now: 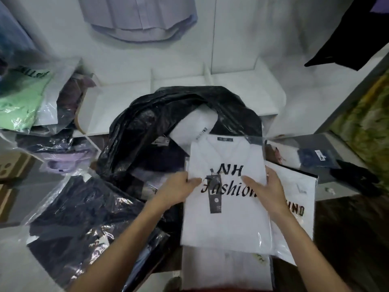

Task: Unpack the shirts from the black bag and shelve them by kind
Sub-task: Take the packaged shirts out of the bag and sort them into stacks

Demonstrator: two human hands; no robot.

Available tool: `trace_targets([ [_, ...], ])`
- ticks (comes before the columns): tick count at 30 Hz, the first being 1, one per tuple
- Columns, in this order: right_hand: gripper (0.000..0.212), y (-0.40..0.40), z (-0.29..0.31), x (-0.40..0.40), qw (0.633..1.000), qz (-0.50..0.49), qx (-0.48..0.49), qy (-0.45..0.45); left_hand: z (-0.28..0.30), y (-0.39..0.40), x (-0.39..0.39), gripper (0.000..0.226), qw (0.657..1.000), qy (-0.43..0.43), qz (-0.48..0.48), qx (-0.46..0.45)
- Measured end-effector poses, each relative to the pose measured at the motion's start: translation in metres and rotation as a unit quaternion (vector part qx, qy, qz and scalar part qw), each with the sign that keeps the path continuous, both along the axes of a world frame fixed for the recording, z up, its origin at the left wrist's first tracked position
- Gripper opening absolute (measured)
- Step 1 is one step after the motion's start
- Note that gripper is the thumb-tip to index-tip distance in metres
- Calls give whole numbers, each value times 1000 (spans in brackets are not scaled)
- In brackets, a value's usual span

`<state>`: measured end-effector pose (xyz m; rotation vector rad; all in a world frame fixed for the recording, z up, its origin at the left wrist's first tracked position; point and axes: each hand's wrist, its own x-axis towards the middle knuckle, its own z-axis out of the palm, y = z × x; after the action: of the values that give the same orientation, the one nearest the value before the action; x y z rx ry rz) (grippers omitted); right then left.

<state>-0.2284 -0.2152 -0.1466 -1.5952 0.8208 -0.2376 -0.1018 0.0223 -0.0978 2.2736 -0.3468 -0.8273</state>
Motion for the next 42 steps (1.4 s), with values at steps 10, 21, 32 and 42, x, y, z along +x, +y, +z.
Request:
trace_targets([
  [10,80,-1,-51,-49,982,71,-102,139,-42,10,-24,43,971,55,-153,173],
  [21,35,19,-45,-39,991,33,61,115,-40,3,-11,51,984,-55,-53,159],
  [32,85,18,-22,-4,965,115,-193,134,-47,16,70,22,983,-147,-5,107],
  [42,34,19,-11,164,896,390,-209,33,-142,6,138,72,888,-201,-325,255],
])
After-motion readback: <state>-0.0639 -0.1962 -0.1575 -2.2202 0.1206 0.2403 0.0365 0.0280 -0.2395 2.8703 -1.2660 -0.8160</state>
